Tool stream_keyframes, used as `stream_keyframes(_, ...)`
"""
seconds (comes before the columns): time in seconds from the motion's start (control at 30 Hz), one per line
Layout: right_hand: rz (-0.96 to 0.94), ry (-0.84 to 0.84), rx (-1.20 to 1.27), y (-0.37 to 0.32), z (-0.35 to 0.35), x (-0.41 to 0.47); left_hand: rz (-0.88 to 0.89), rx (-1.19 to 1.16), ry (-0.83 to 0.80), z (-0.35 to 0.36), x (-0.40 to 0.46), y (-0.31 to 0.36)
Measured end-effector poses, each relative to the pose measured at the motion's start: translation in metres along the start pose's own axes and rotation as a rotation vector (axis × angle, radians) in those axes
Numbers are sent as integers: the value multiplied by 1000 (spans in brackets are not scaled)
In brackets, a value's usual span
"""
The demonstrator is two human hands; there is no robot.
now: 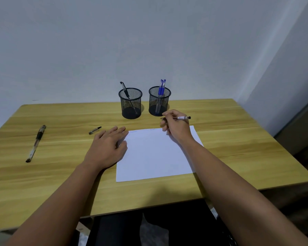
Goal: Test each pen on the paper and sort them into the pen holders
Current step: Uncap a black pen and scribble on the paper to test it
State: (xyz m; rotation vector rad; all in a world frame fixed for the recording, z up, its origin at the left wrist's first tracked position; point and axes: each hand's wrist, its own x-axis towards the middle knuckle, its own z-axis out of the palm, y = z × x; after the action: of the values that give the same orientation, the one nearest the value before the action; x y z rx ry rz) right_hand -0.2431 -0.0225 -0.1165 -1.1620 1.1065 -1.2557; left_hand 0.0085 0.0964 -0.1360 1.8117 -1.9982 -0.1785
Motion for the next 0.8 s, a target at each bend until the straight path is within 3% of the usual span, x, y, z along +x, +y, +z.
stream_keyframes(0.3,-84,28,-197,10,-2,-4,8,59,21,4,0,-2)
stream_keyframes(0.8,-38,-16,-204,9,-3,-1,-56,122,41,-4,-2,3)
